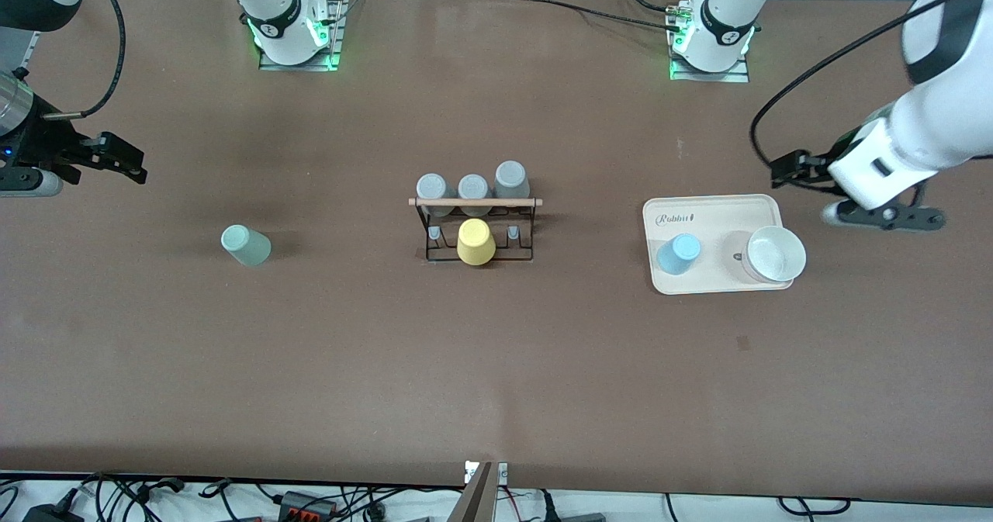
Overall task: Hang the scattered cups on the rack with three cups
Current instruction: 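Lower the left gripper around the light blue cup and close it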
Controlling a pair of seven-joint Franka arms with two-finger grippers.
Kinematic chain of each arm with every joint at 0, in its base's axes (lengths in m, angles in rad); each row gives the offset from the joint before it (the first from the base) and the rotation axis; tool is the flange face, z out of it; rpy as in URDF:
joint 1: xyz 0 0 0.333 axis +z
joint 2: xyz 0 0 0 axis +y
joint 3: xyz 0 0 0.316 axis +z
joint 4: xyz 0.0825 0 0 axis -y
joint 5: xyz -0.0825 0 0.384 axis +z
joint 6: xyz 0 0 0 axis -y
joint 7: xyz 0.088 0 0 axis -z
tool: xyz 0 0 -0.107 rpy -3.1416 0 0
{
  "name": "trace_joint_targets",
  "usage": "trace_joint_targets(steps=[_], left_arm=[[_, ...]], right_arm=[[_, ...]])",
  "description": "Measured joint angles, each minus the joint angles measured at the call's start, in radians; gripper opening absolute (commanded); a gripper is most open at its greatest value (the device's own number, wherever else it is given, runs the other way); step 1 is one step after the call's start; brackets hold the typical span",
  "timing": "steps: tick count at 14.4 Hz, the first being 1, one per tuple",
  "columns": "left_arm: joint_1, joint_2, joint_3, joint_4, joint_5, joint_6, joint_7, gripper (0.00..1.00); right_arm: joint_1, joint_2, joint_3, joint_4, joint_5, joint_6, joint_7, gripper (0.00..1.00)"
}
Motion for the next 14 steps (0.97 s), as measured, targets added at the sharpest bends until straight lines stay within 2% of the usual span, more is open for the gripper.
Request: trace_joint_targets(steps=[5,11,14], left_arm=[[-0.002,0.098,-0.055,-0.025,0.000,0.118,-0.130,1.00],[-0.020,0.135,-0.061,-0.280,0.000,0.457,-0.181,1.00],[-0.030,0.163,-0.062,-0.375,0.000,0.615,-0.220,1.00]], right_arm=[[0.000,0.003,0.000,-0.001,0.000,-0.001,0.000,1.00],[0.000,0.005,0.001,-0.001,0.000,-0.002,0.000,1.00],[0.000,0.006,0.002,-0.002,0.000,-0.002,0.000,1.00]])
